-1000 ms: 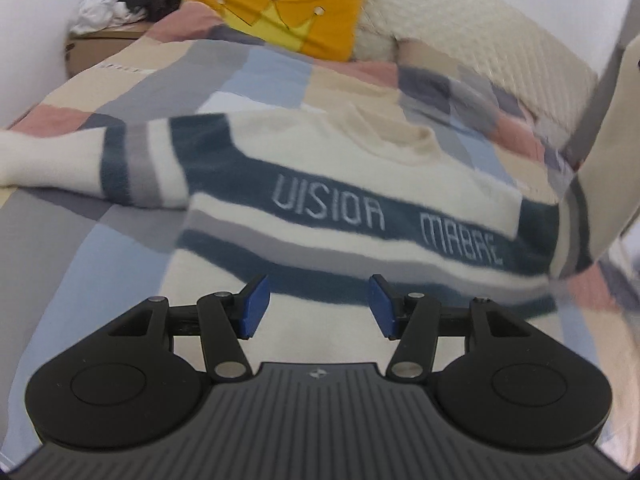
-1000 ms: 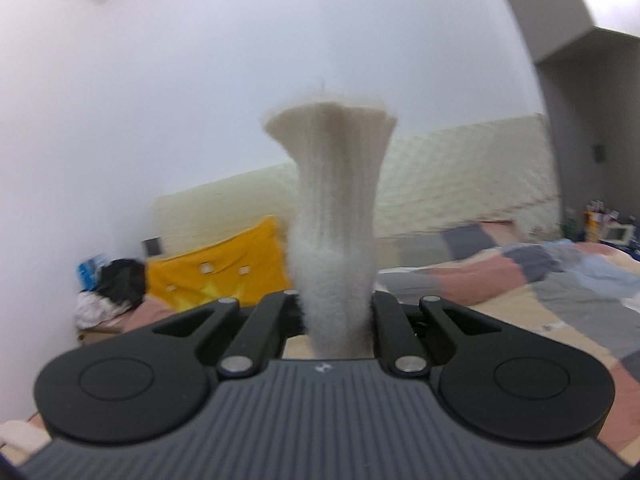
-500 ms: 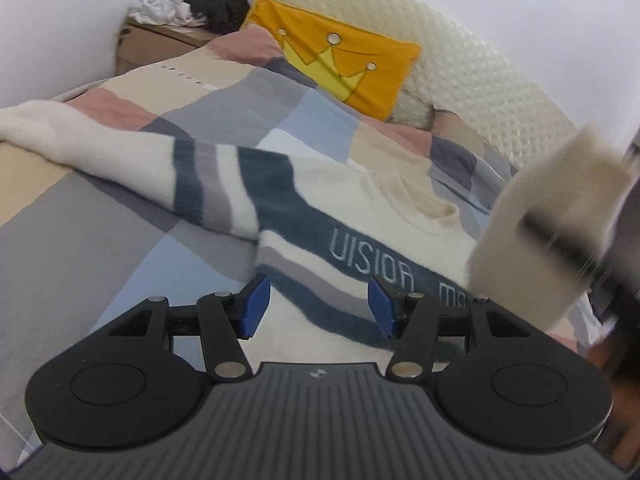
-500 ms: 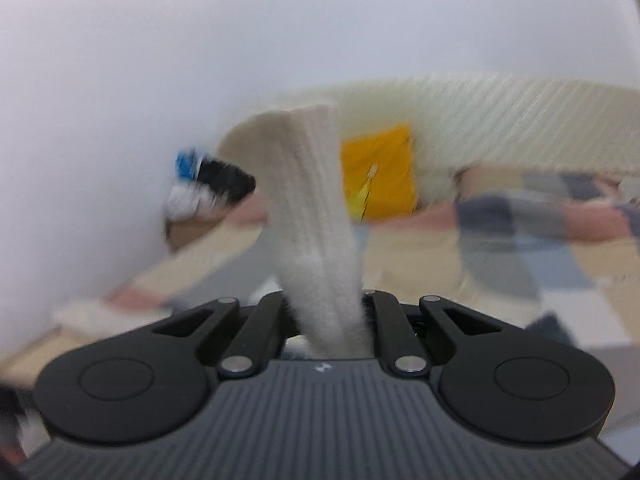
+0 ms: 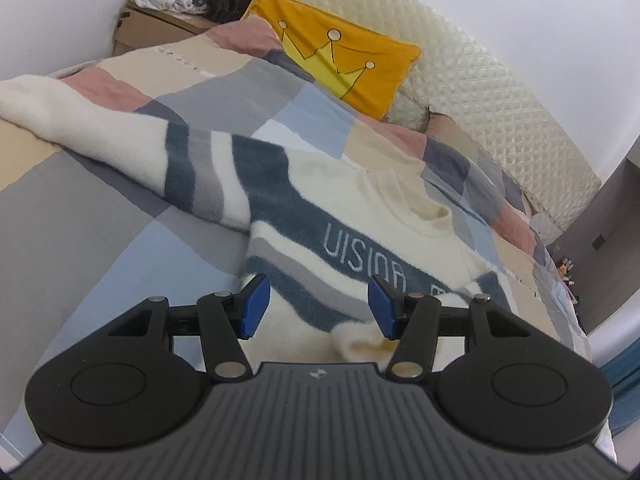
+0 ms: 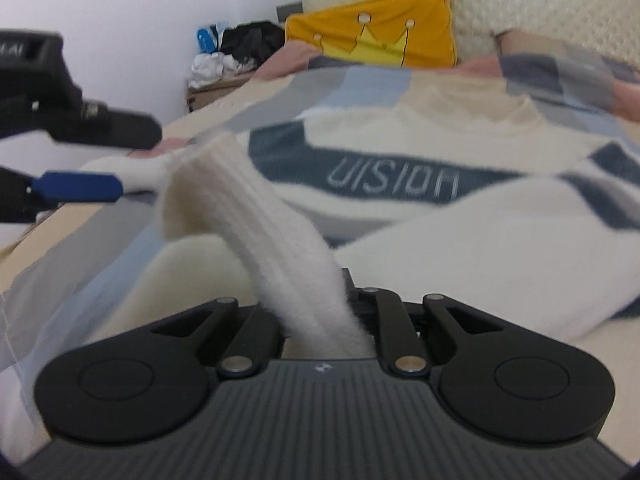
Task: Fold large clothes
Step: 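Carry the held sleeve across the sweater body and open the right gripper, then move the left gripper to the cuff of the other sweater sleeve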
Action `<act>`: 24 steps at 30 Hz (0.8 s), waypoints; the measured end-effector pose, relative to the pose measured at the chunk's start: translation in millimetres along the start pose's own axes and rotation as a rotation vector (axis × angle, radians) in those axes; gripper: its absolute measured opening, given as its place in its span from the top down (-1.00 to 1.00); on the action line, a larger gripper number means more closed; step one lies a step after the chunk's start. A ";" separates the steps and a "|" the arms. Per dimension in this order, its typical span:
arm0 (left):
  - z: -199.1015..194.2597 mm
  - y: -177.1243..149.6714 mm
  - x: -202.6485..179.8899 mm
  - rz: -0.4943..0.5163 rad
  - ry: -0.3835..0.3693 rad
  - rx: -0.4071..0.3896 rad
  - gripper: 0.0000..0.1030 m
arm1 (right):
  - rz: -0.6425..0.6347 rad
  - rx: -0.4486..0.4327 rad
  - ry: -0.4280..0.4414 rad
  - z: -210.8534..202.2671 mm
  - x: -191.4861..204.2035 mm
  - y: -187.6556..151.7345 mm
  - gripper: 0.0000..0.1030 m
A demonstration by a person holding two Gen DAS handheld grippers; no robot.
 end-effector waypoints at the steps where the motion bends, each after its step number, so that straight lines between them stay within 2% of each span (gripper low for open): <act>1: -2.4 1.3 -0.4 -0.003 -0.001 -0.013 -0.17 | -0.004 0.001 0.001 -7.2 9.7 -6.4 0.75; 3: -6.7 3.5 -1.6 -0.005 -0.013 -0.033 -0.17 | -0.006 0.016 0.012 -9.8 8.9 -3.4 0.73; 5: -10.0 4.2 -2.8 -0.008 -0.020 -0.046 -0.17 | -0.002 0.049 0.030 -8.5 6.5 -0.6 0.48; 6: -11.2 3.8 -3.6 -0.007 -0.023 -0.048 -0.17 | 0.005 0.065 0.044 -10.6 4.3 1.3 0.25; 7: -12.3 3.2 -4.6 -0.007 -0.027 -0.048 -0.17 | 0.012 0.075 0.056 -16.0 3.8 1.6 0.11; 12: -17.5 -5.7 -19.6 0.024 -0.085 -0.028 -0.17 | -0.013 0.073 0.097 -50.7 3.4 -11.7 0.08; 17: -14.9 -25.6 -43.0 0.110 -0.077 -0.002 -0.17 | 0.026 0.051 0.090 -85.5 -6.2 -28.3 0.07; 20: -4.0 -41.3 -50.6 0.156 -0.027 0.039 -0.01 | 0.067 0.034 0.025 -93.4 -17.2 -32.8 0.07; 24: 10.2 -60.0 -53.3 0.163 -0.013 0.102 0.18 | 0.157 0.007 -0.013 -90.7 -36.7 -29.4 0.07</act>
Point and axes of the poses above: each gripper's, at about its wrist camera, not at the fingertips, and z roughly the way its jaws point, x to its left, y to its top, the point moved 5 cm from there along z, roughly the way its jaws point, and after that the axes turned 4 degrees about x, right-handed, at the moved point
